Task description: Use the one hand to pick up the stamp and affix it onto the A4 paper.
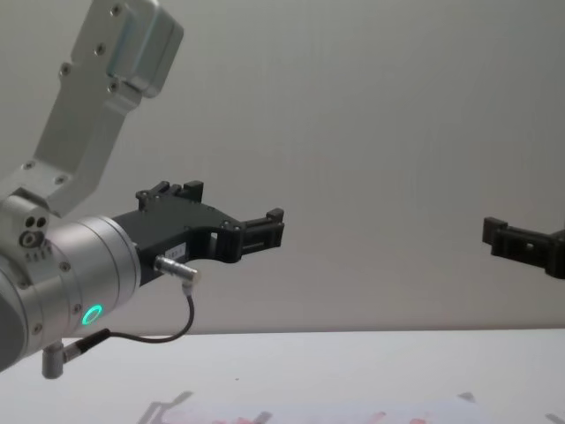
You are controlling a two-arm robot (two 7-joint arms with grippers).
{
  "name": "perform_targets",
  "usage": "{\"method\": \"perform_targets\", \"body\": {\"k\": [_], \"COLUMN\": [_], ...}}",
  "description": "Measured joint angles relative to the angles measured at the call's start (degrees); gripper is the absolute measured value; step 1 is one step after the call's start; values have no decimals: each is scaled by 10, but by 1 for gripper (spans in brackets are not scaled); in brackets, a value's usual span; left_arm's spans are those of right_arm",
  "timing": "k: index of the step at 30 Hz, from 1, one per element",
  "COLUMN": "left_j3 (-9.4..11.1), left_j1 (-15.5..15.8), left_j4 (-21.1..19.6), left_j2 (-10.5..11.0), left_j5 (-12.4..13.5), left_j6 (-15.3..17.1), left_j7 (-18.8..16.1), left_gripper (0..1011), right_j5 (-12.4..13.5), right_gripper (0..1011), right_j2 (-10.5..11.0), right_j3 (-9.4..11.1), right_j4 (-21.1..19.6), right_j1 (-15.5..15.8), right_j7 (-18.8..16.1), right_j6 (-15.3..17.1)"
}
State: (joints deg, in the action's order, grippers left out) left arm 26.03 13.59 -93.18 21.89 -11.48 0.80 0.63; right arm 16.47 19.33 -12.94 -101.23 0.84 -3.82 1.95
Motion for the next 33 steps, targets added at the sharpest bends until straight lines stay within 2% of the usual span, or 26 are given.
{"method": "perform_targets", "body": {"k": [26, 33], "left_j3": [0, 0], "left_j1": [0, 0], "left_j4": [0, 0], "left_j2": [0, 0], "left_j5": [0, 0], "left_j6": [0, 0], "left_j7": [0, 0], "left_gripper": [1001, 1001], "right_j5": [0, -6], "right_gripper": [1001, 1001], "right_j2": [0, 5], "right_j3": [0, -3], "right_j4": [-1, -31], "right_j1": [2, 27], "right_j7": [2, 29], "right_j6": [1, 15]}}
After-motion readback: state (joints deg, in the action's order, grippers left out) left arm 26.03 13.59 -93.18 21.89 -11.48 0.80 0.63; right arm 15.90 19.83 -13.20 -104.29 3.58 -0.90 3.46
